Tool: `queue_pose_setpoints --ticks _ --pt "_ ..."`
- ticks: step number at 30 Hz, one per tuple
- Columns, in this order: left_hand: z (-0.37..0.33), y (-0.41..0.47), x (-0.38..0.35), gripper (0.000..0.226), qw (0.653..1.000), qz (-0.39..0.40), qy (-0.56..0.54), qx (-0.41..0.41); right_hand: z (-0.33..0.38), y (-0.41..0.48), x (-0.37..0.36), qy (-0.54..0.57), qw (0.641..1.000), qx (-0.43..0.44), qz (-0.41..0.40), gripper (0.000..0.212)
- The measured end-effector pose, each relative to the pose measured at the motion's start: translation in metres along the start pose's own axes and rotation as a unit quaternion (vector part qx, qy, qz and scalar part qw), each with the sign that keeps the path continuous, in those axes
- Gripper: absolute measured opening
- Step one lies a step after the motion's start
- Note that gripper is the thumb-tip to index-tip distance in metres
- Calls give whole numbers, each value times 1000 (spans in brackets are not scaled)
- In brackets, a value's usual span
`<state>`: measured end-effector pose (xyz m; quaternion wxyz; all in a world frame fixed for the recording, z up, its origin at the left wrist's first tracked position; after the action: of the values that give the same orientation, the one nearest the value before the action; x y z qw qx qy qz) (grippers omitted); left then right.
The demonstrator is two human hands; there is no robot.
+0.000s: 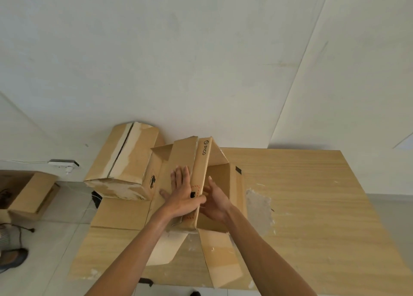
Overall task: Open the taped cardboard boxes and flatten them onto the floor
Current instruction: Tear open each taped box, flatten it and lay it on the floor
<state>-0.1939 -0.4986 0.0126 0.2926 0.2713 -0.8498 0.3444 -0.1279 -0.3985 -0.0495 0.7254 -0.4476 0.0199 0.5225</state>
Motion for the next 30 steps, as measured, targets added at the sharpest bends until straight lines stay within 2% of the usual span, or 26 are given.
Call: queue_pose_setpoints --ticks 6,9,11,12,15,17,19,20,21,23,24,28,30 --pt "1 -10 -11 125 1000 -12 2 -3 0 -3 -27 82 993 0 85 50" --pt "-3 -14 -9 124 1000 -4 -11 -24 -5 0 -5 62 996 20 62 65" --pt "-1 -13 -5 124 999 -9 -12 -38 -6 -2 14 19 1000 20 14 80" --pt "0 -12 -2 124 999 -16 -9 -41 -3 -6 25 0 1000 17 -20 81" --pt "0 -4 0 132 998 -34 -2 -45 21 -32 67 -65 981 78 -164 53" --pt "-7 3 -7 138 998 -33 9 -46 43 -57 90 -138 939 161 -272 43" --pt "-20 9 -19 135 999 -21 11 -48 63 -85 96 -200 886 242 -340 32" --pt "-27 11 -27 130 999 -8 -1 -50 72 -99 94 -215 874 269 -344 28" --pt "-35 12 -35 126 998 8 -18 -53 79 -109 90 -222 876 279 -323 28" --pt "-51 13 -49 124 997 38 -42 -58 88 -124 71 -243 906 264 -224 41" --pt "-58 14 -53 126 996 44 -50 -58 89 -129 61 -277 908 258 -181 48" --pt "-69 22 -41 118 990 17 -134 -44 77 -120 37 -407 877 228 -117 63" --pt "-65 24 -31 116 988 12 -148 -39 69 -106 40 -474 842 230 -118 74"
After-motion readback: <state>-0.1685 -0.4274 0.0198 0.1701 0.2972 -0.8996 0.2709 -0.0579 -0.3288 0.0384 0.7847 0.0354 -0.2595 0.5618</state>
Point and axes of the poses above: each hand's wrist, its own y-axis towards the middle knuckle, its own x-axis out of the back of the hand, z = x × y, the point moved 4 cm from there along y, towards the middle knuckle, and after that the axes turned 4 degrees about -y, right-handed, at the moved point
